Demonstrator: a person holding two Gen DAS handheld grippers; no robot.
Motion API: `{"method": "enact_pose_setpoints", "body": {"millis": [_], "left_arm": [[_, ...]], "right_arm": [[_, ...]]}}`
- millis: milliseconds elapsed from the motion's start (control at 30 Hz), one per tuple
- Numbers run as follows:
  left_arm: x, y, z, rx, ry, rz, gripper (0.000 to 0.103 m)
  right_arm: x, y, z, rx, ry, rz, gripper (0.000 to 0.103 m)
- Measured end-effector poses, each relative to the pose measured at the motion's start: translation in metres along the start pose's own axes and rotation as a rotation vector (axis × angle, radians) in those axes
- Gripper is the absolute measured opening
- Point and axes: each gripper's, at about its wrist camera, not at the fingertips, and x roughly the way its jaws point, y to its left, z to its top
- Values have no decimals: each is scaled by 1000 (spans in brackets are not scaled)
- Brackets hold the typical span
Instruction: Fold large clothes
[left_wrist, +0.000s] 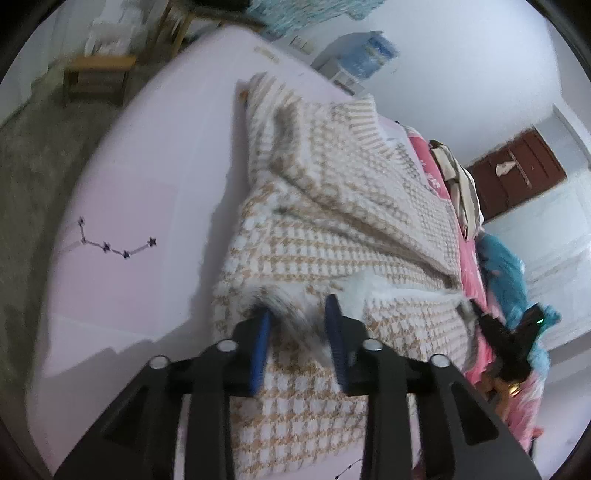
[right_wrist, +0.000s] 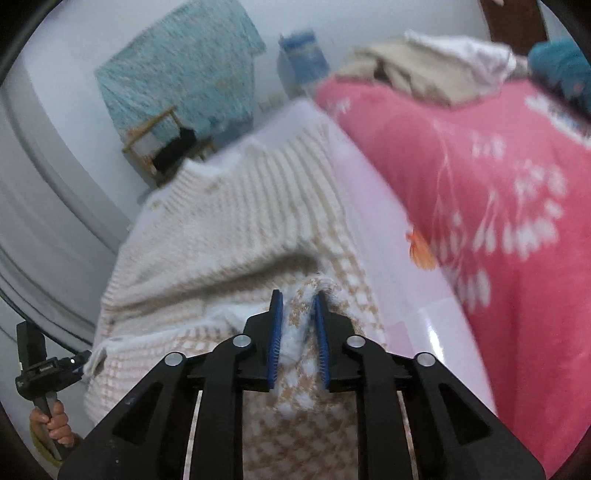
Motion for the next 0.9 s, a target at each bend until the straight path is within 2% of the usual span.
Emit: {"method": "enact_pose_setpoints", "body": {"millis": [67, 133, 167, 200, 233, 300, 367, 500, 600, 700, 800, 900], "left_arm": [[-1, 3, 2, -17, 4, -37, 40], [-9, 4, 4, -26, -17, -62, 58], [-15, 3, 4, -24, -44, -54, 63], [-21, 2, 4, -21, -67, -36, 72], [-28, 2, 4, -16, -96, -13, 74], [-41, 3, 2, -17, -128, -5, 74], [-53, 3, -5, -25, -134, -28, 74], [-70, -8, -32, 53, -130, -35, 74], [-73, -19, -63, 132, -84, -51, 74], [-69, -23, -98, 181, -16, -25, 74], [-61, -12, -126, 139, 22, -31, 74], [-48, 8, -132, 2, 11, -88, 74]], "right_arm": [[5, -3, -2, 8, 11, 7, 18], [3, -3, -3, 1, 7, 21, 22], [2, -3, -3, -2, 6, 28, 27], [-1, -3, -2, -2, 3, 41, 37], [-4, -2, -1, -1, -5, 59, 44], [-14, -2, 0, -11, -39, 63, 64], [-27, 1, 1, -21, -79, 38, 75], [-59, -6, -4, -7, -113, 46, 77], [-85, -14, -22, -3, -102, 47, 78], [-104, -24, -50, 11, -64, 51, 79], [-106, -34, -73, 59, -17, 43, 79], [-98, -44, -95, 120, 28, 26, 79]]}}
